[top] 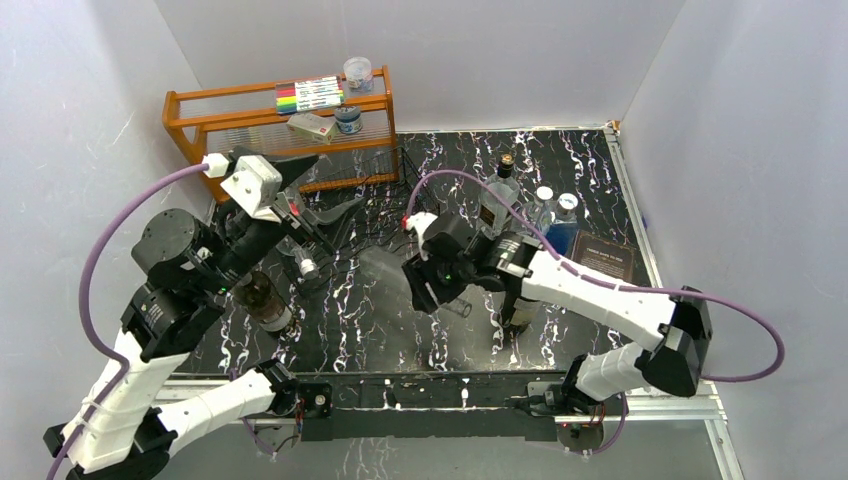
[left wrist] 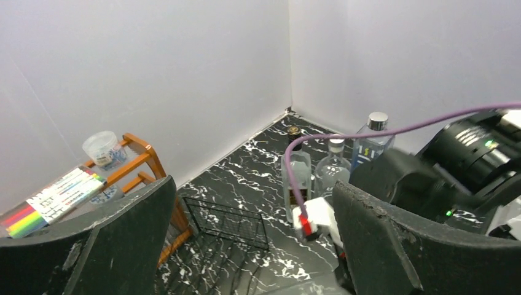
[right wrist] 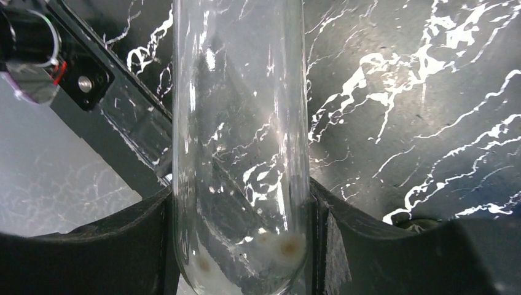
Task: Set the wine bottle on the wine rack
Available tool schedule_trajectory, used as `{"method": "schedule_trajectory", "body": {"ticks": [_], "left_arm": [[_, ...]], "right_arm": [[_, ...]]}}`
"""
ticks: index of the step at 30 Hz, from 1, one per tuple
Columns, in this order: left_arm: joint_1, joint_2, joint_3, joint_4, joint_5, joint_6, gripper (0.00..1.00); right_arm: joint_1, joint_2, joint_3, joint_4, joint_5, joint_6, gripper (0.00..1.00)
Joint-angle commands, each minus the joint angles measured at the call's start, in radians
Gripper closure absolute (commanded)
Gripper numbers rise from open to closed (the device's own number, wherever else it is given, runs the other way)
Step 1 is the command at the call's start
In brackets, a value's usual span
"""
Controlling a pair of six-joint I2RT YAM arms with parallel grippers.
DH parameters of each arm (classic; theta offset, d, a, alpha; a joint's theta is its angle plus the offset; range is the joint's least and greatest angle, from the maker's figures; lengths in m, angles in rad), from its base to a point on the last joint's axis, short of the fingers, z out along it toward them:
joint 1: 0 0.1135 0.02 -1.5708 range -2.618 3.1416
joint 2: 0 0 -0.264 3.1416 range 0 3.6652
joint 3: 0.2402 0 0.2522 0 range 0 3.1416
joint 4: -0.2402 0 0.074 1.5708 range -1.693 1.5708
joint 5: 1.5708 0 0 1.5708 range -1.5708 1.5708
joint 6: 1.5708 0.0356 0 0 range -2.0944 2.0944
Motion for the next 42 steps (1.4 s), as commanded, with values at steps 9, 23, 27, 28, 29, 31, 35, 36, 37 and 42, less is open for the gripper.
{"method": "schedule_trajectory", "body": {"ticks": [9,23,27,28,29,31,35,36,37,42], "left_arm": [[0.001,0.027,0.074,-0.107,-0.019,-0.099,0.02],[0.001,0.031,0.031,-0.084,-0.081,-0.115,0.02],[0.002,0.02,0.035,-0.094,-0.083,-0.112,0.02],[0.001,0.016,0.03,-0.093,-0.083,-0.112,0.02],[0.001,0.012,0.024,-0.092,-0.084,-0.11,0.02],[0.001,0.005,0.017,-0.095,-0.086,-0.107,0.02],[0.001,-0.008,0.009,-0.104,-0.086,-0.114,0.02],[0.002,-0.011,0.006,-0.104,-0.087,-0.118,0.02],[0.001,-0.013,0.004,-0.104,-0.085,-0.119,0.02],[0.001,-0.009,0.005,-0.124,-0.082,-0.124,0.02]], "right_arm": [[0.154,0.166,0.05,0.204,0.106,0.077,1.0],[0.236,0.384,0.039,0.635,0.237,0.229,1.0],[0.235,0.455,0.031,0.718,0.266,0.277,1.0],[0.235,0.473,0.038,0.73,0.265,0.276,1.0],[0.235,0.491,0.045,0.747,0.256,0.275,1.0],[0.234,0.536,0.08,0.736,0.251,0.276,1.0],[0.234,0.575,0.083,0.779,0.253,0.306,1.0],[0.234,0.576,0.069,0.815,0.257,0.311,1.0],[0.234,0.575,0.051,0.853,0.262,0.314,1.0],[0.234,0.583,0.017,0.958,0.299,0.312,1.0]]}}
